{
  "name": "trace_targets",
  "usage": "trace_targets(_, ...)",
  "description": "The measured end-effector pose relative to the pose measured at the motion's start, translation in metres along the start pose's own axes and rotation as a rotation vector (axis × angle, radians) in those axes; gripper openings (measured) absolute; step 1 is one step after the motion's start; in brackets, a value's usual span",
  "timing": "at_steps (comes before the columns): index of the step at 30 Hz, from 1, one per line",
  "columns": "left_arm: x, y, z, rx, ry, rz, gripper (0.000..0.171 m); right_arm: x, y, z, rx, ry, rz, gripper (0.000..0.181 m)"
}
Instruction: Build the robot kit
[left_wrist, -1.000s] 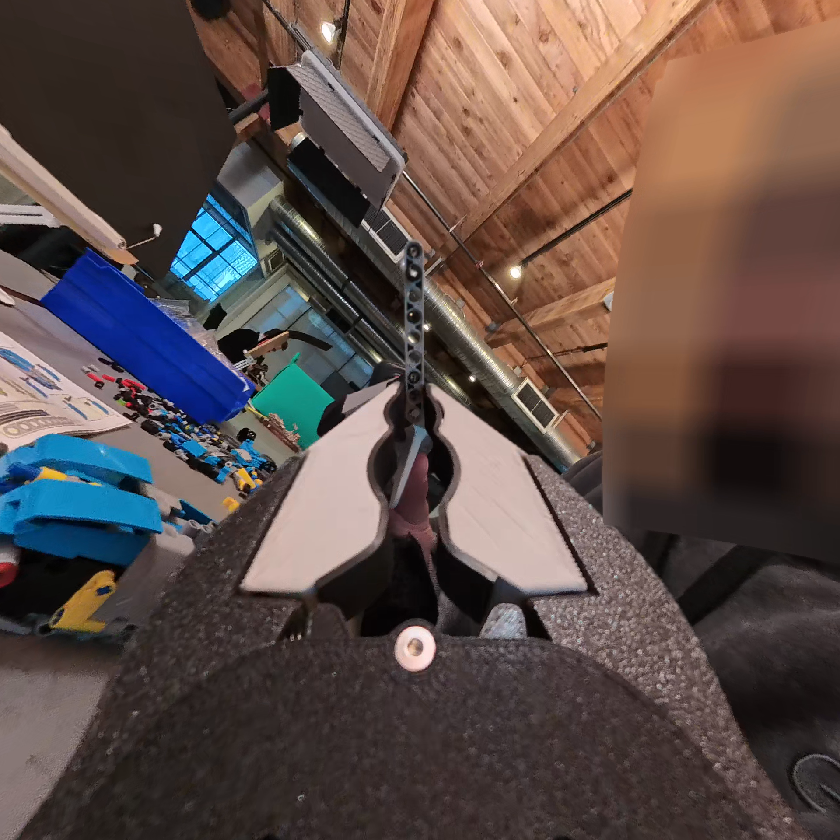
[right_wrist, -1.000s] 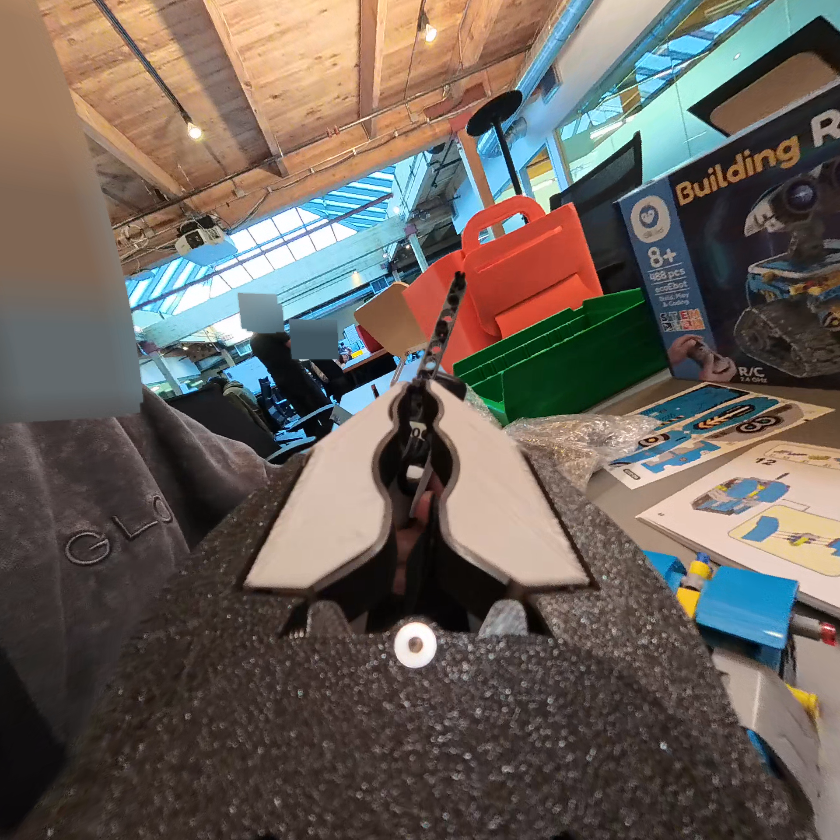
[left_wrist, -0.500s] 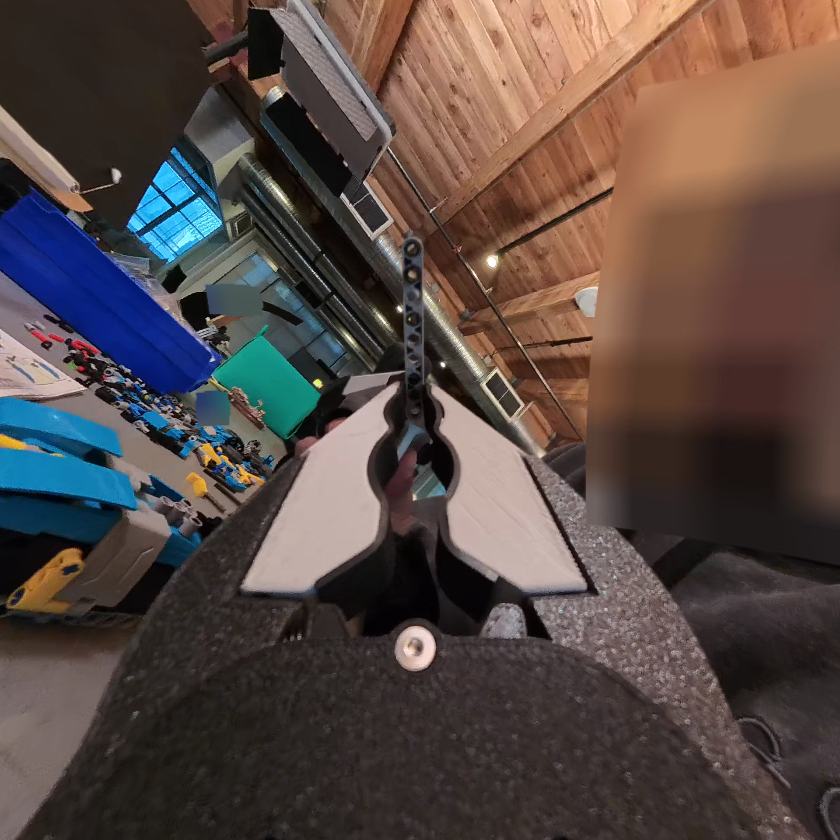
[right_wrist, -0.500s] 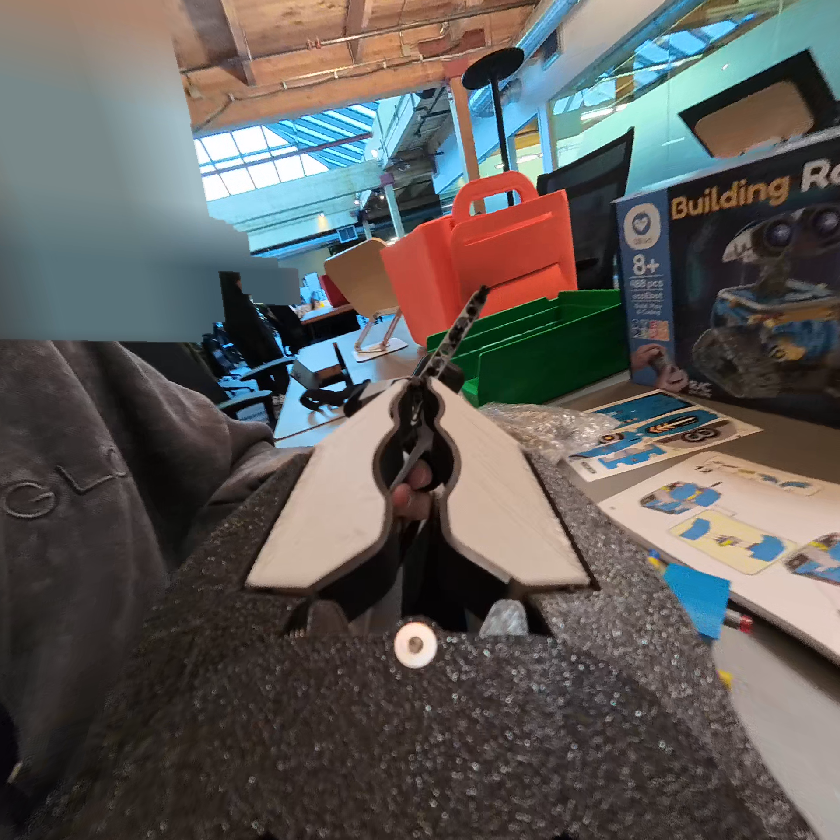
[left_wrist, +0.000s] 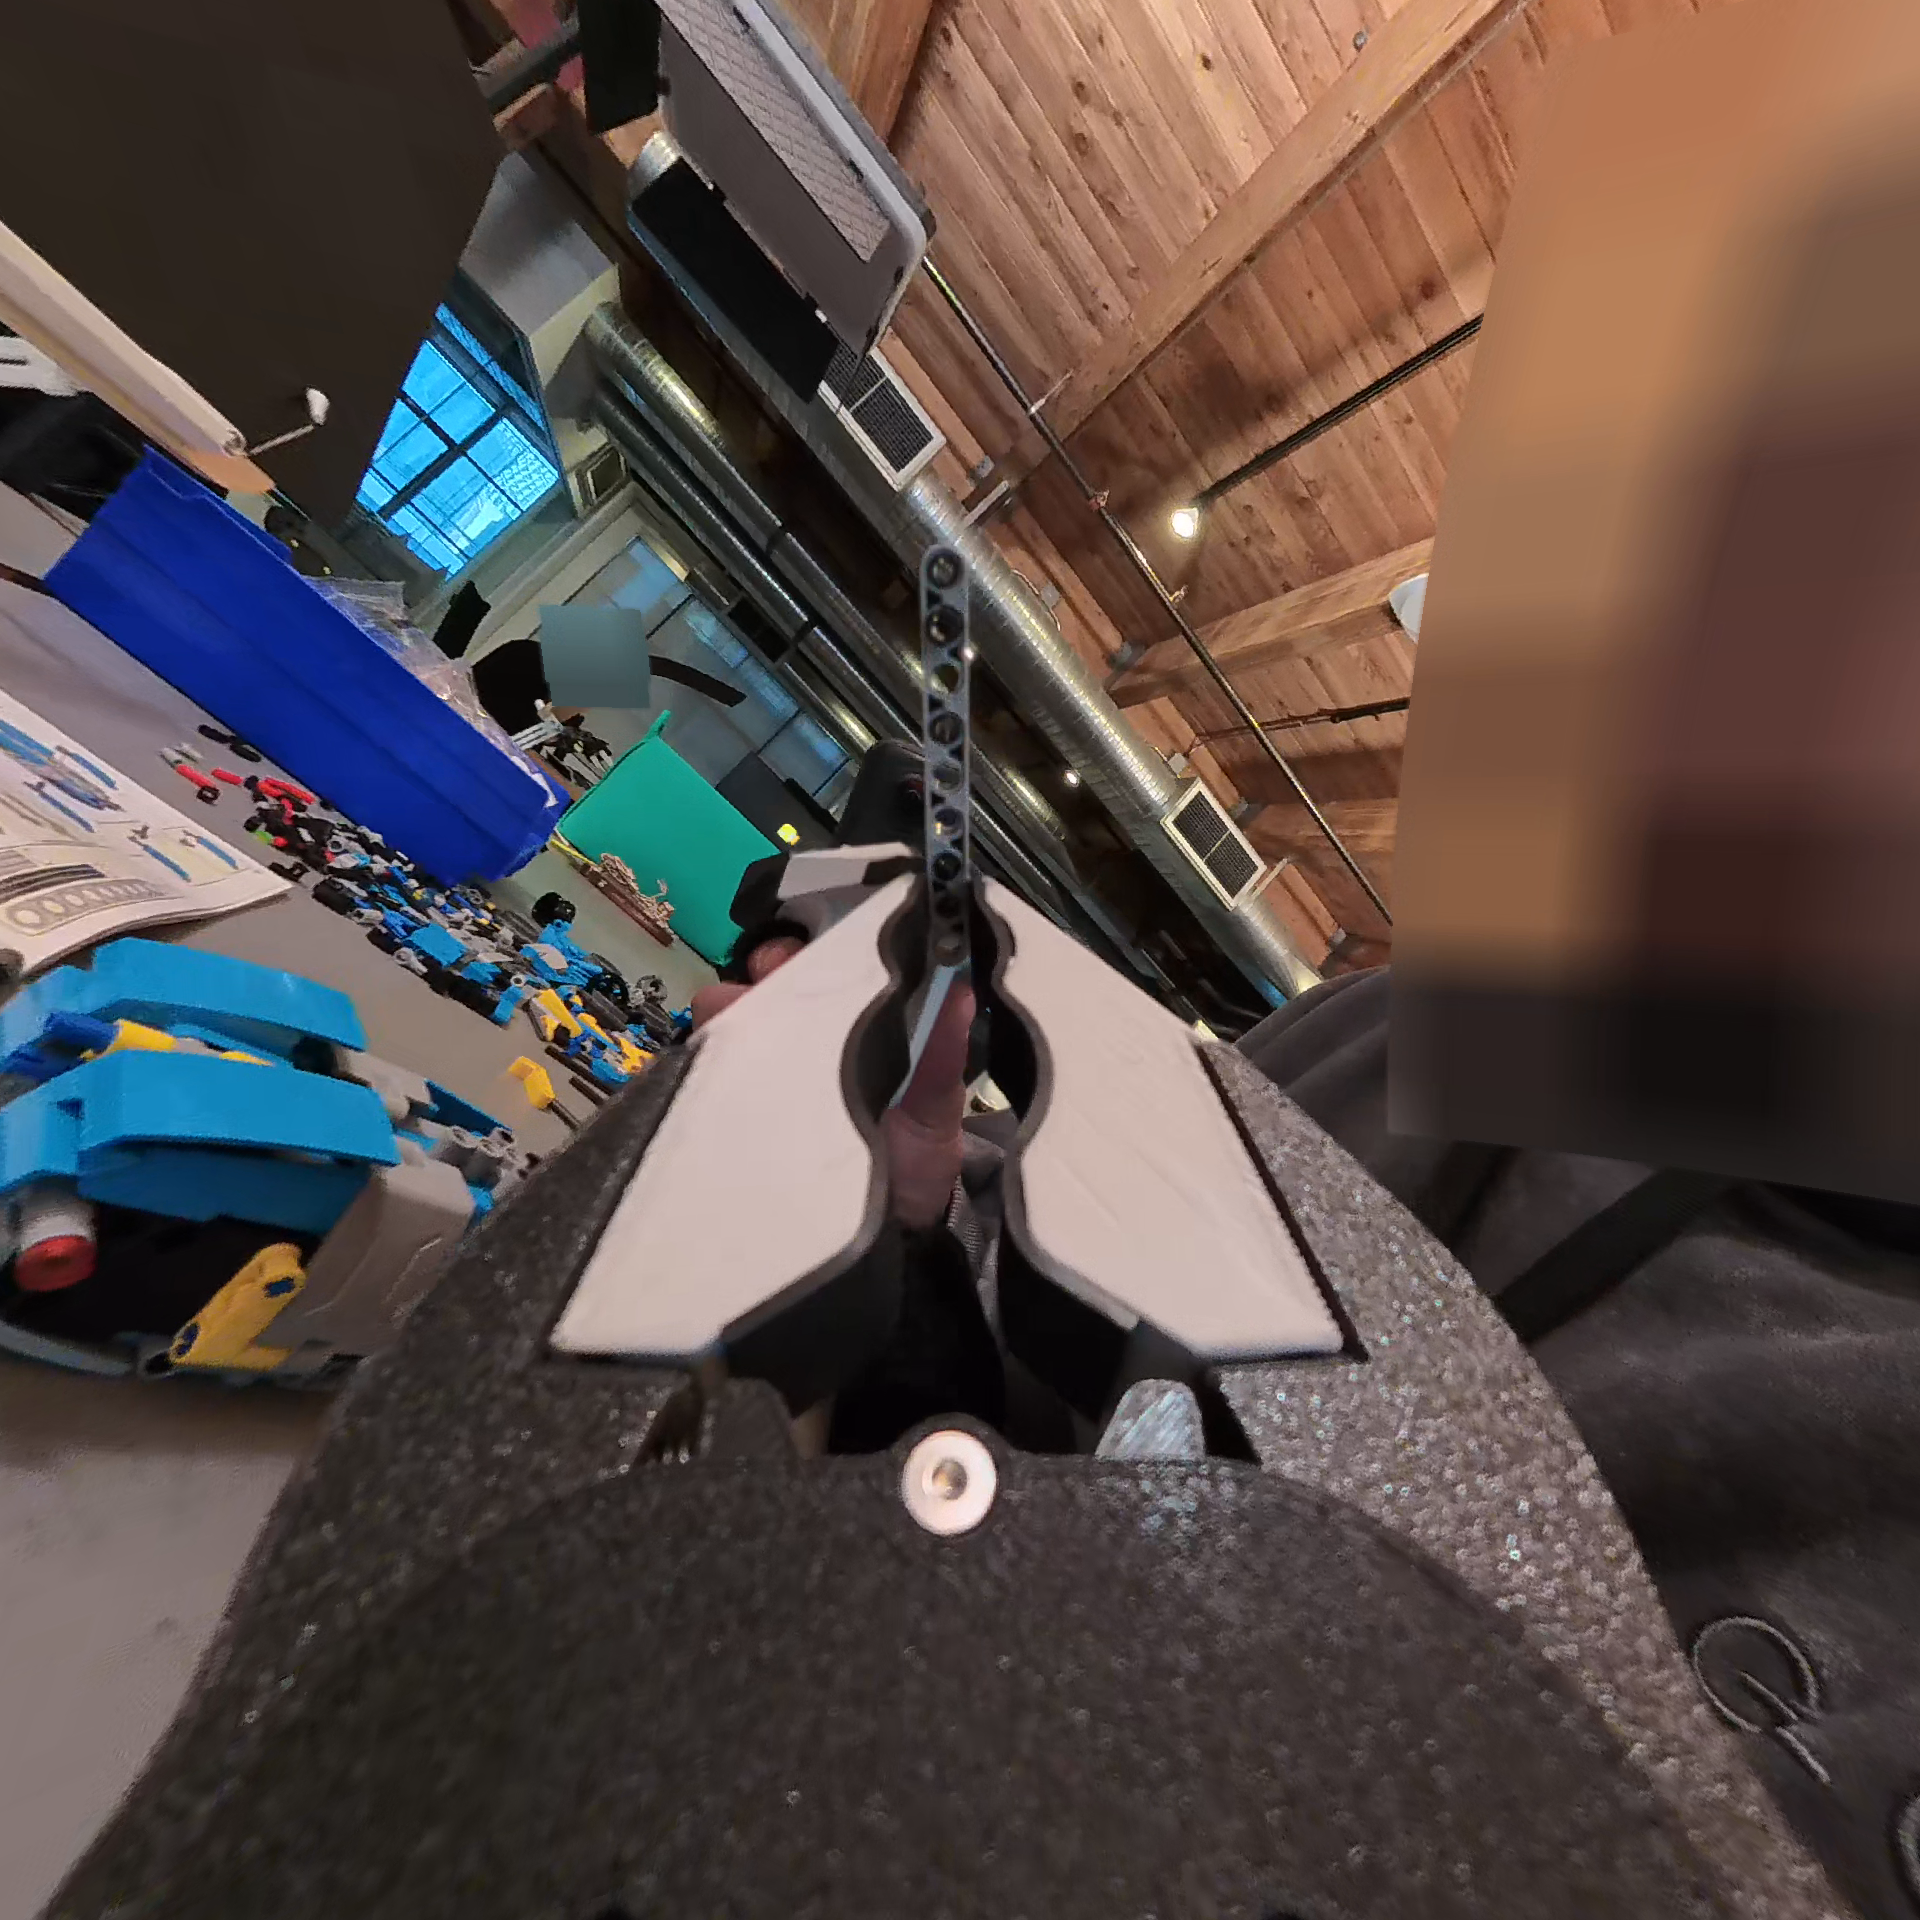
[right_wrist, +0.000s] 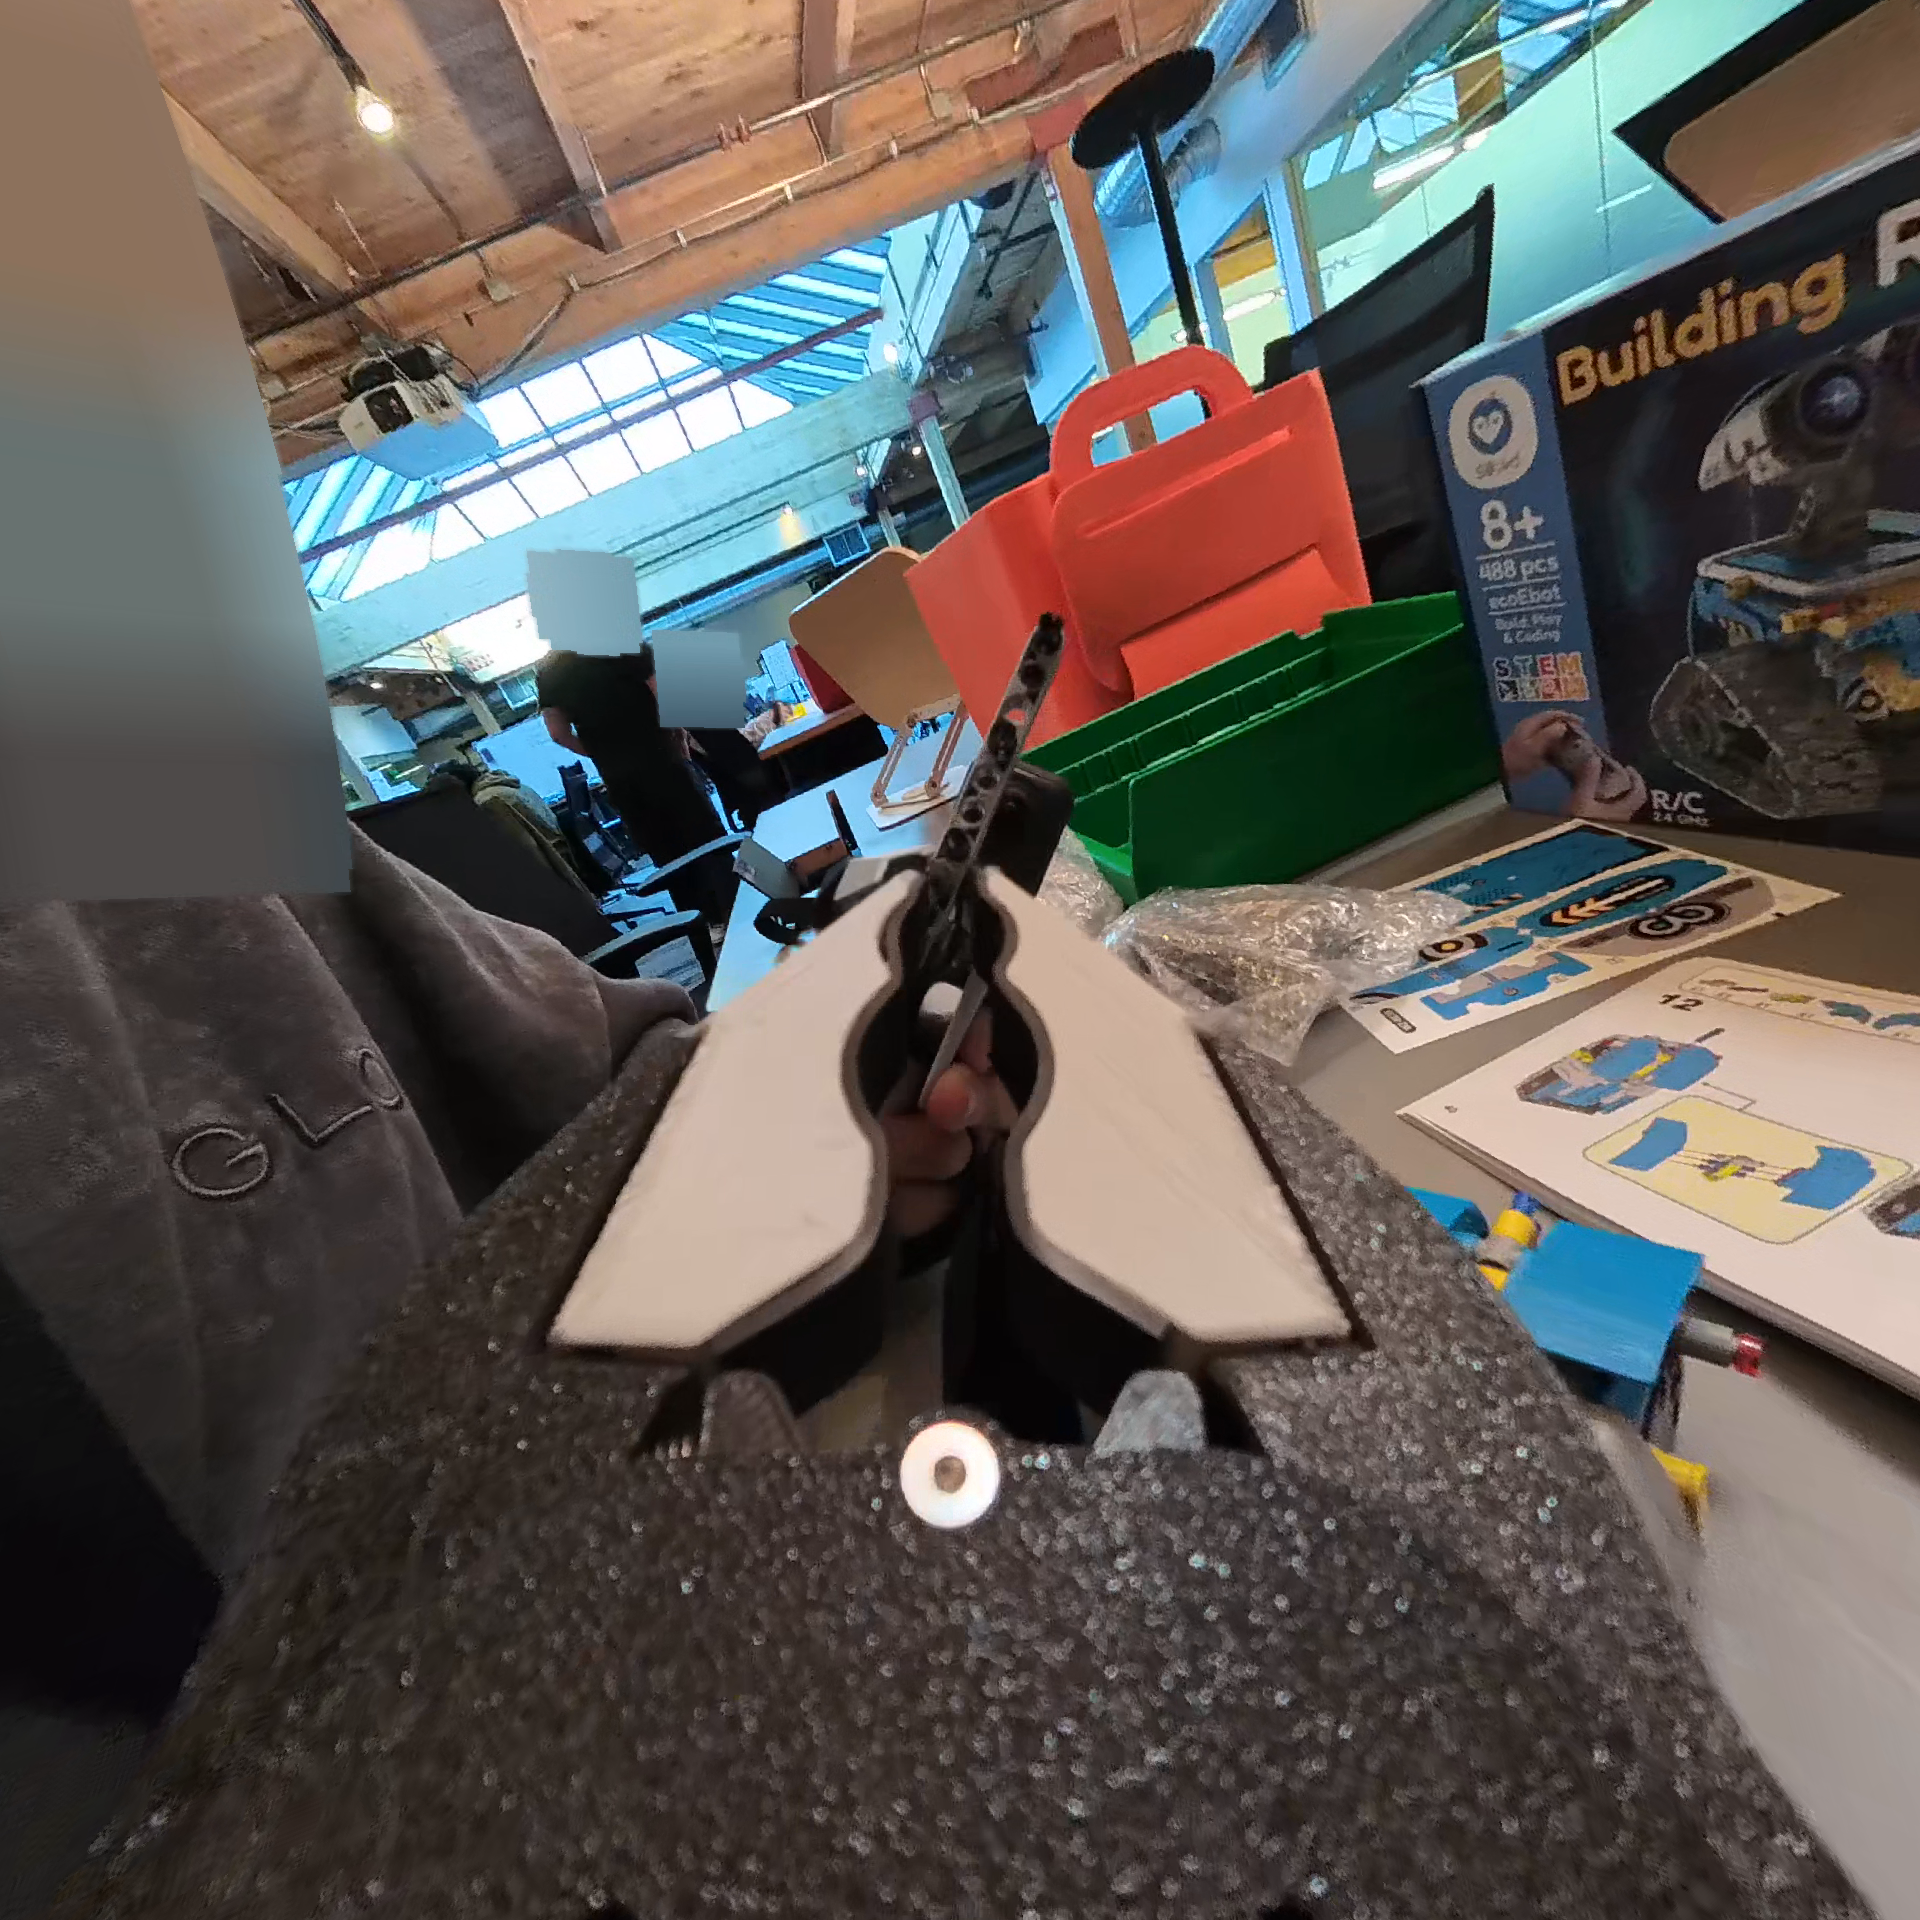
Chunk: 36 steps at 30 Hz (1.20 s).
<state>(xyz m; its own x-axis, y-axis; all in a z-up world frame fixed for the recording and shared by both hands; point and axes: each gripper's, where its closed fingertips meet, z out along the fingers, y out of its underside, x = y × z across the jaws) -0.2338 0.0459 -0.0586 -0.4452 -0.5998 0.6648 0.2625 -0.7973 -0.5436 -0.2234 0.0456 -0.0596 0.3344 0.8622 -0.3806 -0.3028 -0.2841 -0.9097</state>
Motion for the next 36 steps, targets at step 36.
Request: trace_targets(36, -0.024, 0.01, -0.013, -0.228, -0.19, 0.204, 0.04, 0.012, 0.025, -0.023, -0.299, -0.044, 0.029, 0.003)
